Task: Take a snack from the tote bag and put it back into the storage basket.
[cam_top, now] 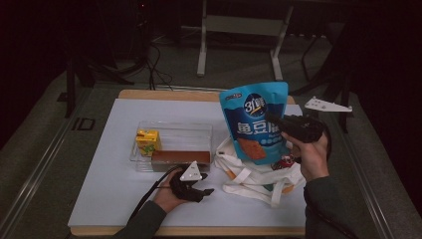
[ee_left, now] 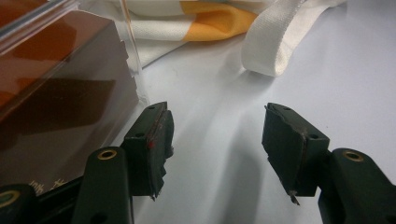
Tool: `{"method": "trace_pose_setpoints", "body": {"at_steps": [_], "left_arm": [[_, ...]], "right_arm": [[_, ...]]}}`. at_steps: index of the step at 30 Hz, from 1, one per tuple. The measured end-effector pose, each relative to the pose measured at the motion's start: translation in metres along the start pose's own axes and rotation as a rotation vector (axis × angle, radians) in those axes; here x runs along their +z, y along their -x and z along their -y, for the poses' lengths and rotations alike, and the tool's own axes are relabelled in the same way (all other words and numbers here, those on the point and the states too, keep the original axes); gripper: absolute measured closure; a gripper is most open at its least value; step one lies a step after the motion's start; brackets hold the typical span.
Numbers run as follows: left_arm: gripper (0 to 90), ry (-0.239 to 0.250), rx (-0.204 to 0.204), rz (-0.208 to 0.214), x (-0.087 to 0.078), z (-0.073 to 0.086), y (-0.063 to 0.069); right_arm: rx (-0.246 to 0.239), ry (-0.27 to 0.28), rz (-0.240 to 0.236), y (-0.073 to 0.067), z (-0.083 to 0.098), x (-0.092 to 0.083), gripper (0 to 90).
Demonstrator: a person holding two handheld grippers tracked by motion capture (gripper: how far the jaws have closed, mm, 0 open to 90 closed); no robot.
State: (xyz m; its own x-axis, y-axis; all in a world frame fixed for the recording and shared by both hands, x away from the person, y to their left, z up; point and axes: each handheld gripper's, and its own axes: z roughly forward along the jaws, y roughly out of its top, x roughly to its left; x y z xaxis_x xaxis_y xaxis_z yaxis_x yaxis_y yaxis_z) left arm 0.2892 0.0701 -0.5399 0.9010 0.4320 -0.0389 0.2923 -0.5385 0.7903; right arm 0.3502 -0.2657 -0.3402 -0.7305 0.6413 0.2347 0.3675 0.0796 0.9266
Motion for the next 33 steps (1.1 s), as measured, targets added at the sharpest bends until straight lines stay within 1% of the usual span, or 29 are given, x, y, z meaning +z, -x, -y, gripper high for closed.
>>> {"method": "trace_pose_setpoints", "body": {"at_steps": [7, 14, 18, 29, 33], "left_arm": [[41.8, 0.0, 0.0, 0.0, 0.0, 0.0, 0.0], [41.7, 0.0, 0.0, 0.001, 0.0, 0.0, 0.0], [41.7, 0.0, 0.0, 0.002, 0.0, 0.0, 0.0], [41.7, 0.001, 0.0, 0.004, 0.0, 0.0, 0.0], [41.8, 0.001, 0.001, 0.003, 0.0, 0.0, 0.0]], "right_arm": [[-0.002, 0.003, -0.012, -0.006, -0.006, 0.003, 87.7], [0.009, 0.016, -0.03, -0.009, -0.011, 0.006, 87.7], [0.007, 0.019, -0.039, -0.012, -0.013, 0.01, 87.7], [0.023, 0.034, -0.075, -0.019, -0.021, 0.023, 87.7], [0.019, 0.039, -0.083, -0.021, -0.022, 0.027, 87.7]]}}
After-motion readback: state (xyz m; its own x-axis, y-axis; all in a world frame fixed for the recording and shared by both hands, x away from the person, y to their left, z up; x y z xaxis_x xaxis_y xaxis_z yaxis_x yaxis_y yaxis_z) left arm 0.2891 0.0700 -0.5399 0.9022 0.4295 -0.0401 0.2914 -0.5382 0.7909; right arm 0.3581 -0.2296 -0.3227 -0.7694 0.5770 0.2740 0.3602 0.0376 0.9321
